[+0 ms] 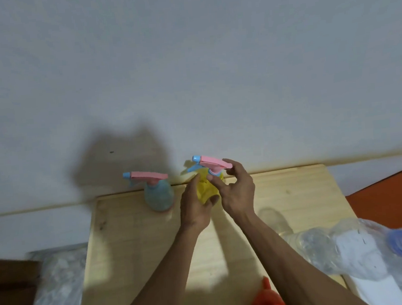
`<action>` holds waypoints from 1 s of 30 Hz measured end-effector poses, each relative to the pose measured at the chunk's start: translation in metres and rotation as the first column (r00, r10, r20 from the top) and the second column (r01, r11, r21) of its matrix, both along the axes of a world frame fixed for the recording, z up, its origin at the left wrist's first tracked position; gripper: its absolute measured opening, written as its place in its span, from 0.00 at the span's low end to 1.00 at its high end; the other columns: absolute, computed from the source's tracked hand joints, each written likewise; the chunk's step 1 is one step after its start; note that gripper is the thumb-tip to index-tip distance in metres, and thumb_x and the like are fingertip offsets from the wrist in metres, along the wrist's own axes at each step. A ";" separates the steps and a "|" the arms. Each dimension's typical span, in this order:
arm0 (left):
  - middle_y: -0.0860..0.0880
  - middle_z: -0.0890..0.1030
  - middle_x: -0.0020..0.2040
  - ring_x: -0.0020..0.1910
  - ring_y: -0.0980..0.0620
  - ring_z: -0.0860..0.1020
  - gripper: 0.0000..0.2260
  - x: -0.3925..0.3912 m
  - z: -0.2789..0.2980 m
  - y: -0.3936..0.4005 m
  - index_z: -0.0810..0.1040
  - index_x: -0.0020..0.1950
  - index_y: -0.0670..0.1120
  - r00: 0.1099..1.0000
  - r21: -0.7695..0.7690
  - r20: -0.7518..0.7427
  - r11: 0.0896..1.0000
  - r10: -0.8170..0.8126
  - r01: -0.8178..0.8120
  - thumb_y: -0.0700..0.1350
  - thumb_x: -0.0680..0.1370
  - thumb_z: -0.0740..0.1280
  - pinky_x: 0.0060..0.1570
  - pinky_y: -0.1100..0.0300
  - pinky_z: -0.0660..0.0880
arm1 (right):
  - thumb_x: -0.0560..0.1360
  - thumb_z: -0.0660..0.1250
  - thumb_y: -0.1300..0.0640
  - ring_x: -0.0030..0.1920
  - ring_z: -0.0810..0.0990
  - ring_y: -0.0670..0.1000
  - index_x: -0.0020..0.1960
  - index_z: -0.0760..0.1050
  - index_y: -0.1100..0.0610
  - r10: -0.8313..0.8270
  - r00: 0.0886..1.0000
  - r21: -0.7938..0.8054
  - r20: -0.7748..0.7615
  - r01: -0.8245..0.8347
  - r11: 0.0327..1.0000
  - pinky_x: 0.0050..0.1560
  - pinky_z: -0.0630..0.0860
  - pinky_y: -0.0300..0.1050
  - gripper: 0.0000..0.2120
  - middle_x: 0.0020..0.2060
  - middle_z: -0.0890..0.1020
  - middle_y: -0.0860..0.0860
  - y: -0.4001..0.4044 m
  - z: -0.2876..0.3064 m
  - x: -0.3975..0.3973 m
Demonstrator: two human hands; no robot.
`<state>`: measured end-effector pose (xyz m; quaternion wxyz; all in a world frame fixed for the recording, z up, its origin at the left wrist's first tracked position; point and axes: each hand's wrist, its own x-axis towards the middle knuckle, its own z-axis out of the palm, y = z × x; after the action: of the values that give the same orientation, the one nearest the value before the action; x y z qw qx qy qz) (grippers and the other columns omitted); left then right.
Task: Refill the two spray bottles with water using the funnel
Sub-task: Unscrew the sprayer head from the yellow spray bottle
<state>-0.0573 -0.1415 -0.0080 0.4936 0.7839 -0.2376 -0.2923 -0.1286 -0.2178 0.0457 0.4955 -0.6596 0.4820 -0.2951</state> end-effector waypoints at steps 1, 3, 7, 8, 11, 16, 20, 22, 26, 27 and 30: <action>0.54 0.76 0.64 0.61 0.54 0.76 0.29 -0.001 0.000 -0.001 0.69 0.73 0.47 1.000 -0.001 0.015 1.000 0.009 -0.009 0.35 0.73 0.73 0.50 0.73 0.73 | 0.70 0.80 0.53 0.51 0.79 0.38 0.61 0.79 0.48 0.002 1.000 0.006 0.018 -0.002 1.000 0.53 0.79 0.52 0.22 0.50 0.84 0.41 -0.001 -0.002 0.000; 0.55 0.78 0.61 0.56 0.56 0.78 0.27 0.000 -0.001 -0.002 0.71 0.71 0.49 0.996 0.031 0.086 0.999 0.023 -0.026 0.47 0.72 0.72 0.48 0.73 0.71 | 0.69 0.80 0.54 0.50 0.81 0.39 0.58 0.80 0.49 0.009 0.999 0.011 0.051 -0.010 1.000 0.51 0.80 0.56 0.19 0.47 0.84 0.41 -0.002 -0.004 0.000; 0.49 0.81 0.61 0.59 0.50 0.79 0.34 -0.009 -0.002 0.012 0.72 0.70 0.47 0.990 0.033 0.140 0.999 0.029 -0.034 0.62 0.68 0.65 0.57 0.58 0.74 | 0.69 0.80 0.54 0.46 0.81 0.42 0.52 0.82 0.50 0.037 0.994 0.032 0.106 -0.040 0.999 0.50 0.80 0.58 0.14 0.42 0.84 0.42 0.000 -0.002 -0.002; 0.49 0.80 0.62 0.60 0.50 0.78 0.34 -0.012 0.001 0.017 0.72 0.70 0.46 0.991 0.021 0.125 0.999 0.040 -0.043 0.61 0.68 0.68 0.59 0.55 0.73 | 0.69 0.80 0.53 0.46 0.80 0.43 0.52 0.82 0.51 0.043 0.992 0.048 0.119 -0.049 0.998 0.50 0.80 0.58 0.14 0.41 0.84 0.42 0.000 -0.001 -0.003; 0.53 0.79 0.61 0.61 0.55 0.77 0.30 -0.020 0.012 0.036 0.73 0.67 0.49 0.988 -0.045 0.133 0.997 0.073 -0.068 0.61 0.69 0.71 0.61 0.58 0.73 | 0.68 0.80 0.50 0.44 0.79 0.45 0.49 0.83 0.52 0.072 0.983 0.093 0.167 -0.088 0.992 0.51 0.80 0.59 0.13 0.39 0.83 0.45 0.005 0.006 -0.009; 0.55 0.76 0.65 0.63 0.57 0.75 0.29 -0.041 0.046 0.068 0.69 0.71 0.51 0.976 -0.114 0.211 0.993 0.062 -0.039 0.62 0.74 0.68 0.62 0.64 0.70 | 0.69 0.80 0.50 0.38 0.75 0.46 0.49 0.83 0.55 0.104 0.956 0.163 0.276 -0.153 0.975 0.46 0.79 0.46 0.13 0.38 0.82 0.52 0.019 0.042 -0.028; 0.55 0.75 0.66 0.64 0.57 0.74 0.29 -0.064 0.072 0.090 0.68 0.71 0.54 0.960 -0.194 0.245 0.977 0.138 -0.091 0.66 0.74 0.63 0.62 0.62 0.70 | 0.70 0.80 0.54 0.39 0.75 0.46 0.50 0.83 0.55 0.124 0.929 0.193 0.348 -0.201 0.960 0.44 0.76 0.38 0.12 0.40 0.81 0.46 0.043 0.068 -0.043; 0.56 0.76 0.64 0.62 0.57 0.75 0.28 -0.075 0.082 0.105 0.68 0.70 0.56 0.945 -0.228 0.269 0.966 0.184 -0.123 0.67 0.74 0.61 0.61 0.61 0.72 | 0.70 0.81 0.52 0.39 0.75 0.46 0.50 0.83 0.55 0.168 0.921 0.169 0.352 -0.239 0.956 0.44 0.76 0.39 0.12 0.39 0.81 0.45 0.060 0.078 -0.051; 0.57 0.79 0.59 0.58 0.59 0.77 0.24 -0.099 0.102 0.139 0.71 0.67 0.57 0.939 -0.297 0.233 0.938 0.253 -0.179 0.65 0.73 0.61 0.57 0.59 0.75 | 0.69 0.81 0.52 0.37 0.74 0.46 0.48 0.82 0.55 0.247 0.902 0.104 0.355 -0.301 0.948 0.41 0.75 0.39 0.12 0.33 0.79 0.40 0.093 0.100 -0.073; 0.59 0.80 0.57 0.56 0.61 0.77 0.21 -0.105 0.107 0.147 0.71 0.65 0.59 0.943 -0.306 0.207 0.933 0.259 -0.189 0.64 0.73 0.61 0.56 0.60 0.75 | 0.69 0.81 0.52 0.37 0.75 0.47 0.48 0.82 0.55 0.261 0.899 0.096 0.351 -0.312 0.945 0.42 0.76 0.40 0.12 0.34 0.80 0.42 0.101 0.105 -0.077; 0.65 0.80 0.54 0.54 0.65 0.77 0.13 -0.123 0.117 0.170 0.72 0.60 0.64 0.947 -0.346 0.169 0.916 0.273 -0.202 0.59 0.75 0.62 0.53 0.63 0.76 | 0.68 0.82 0.52 0.40 0.79 0.49 0.48 0.81 0.57 0.275 0.884 0.081 0.377 -0.328 0.941 0.45 0.79 0.44 0.15 0.39 0.83 0.50 0.125 0.116 -0.091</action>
<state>-0.1804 0.0288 0.1086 0.6192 0.7419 -0.2368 -0.1008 -0.2192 -0.0927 0.1617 0.6612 -0.6240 0.2941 -0.2949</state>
